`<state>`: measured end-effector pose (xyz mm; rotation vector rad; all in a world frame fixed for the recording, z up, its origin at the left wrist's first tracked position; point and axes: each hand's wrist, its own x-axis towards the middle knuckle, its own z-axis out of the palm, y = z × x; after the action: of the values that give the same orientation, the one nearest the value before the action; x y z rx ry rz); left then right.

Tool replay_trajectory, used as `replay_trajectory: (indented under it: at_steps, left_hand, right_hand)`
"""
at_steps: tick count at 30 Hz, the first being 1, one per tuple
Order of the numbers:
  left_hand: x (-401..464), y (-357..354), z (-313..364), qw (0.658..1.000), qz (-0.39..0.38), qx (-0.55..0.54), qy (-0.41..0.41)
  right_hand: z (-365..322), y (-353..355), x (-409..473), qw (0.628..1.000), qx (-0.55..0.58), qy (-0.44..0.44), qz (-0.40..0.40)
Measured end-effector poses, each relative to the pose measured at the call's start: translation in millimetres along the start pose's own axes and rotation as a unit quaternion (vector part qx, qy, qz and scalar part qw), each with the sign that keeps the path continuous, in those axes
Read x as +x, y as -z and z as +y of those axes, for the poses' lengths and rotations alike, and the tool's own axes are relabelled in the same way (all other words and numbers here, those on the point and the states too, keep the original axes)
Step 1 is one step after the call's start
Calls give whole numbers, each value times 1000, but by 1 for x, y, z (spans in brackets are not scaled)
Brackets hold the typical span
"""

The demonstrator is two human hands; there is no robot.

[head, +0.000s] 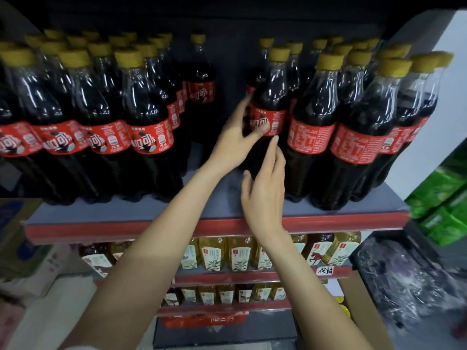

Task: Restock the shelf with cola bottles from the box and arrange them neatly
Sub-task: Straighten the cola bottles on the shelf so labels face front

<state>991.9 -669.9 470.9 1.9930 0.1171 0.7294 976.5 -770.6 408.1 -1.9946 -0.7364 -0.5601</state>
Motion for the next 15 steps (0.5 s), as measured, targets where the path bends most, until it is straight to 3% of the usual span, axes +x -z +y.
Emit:
replay_trajectory:
  at_steps: [3,9,15]
  left_hand:
    - [-13,14,-14,995,92,41,10]
    - [-19,28,-19,971,207,119,26]
    - [-10,27,-23,970,227,16,88]
  right_hand:
    - [-2,-4,14,999,12,28,-10]
    - [-9,-29,51,986,72,9,-153]
    - [-7,-63,81,972,129,25,-195]
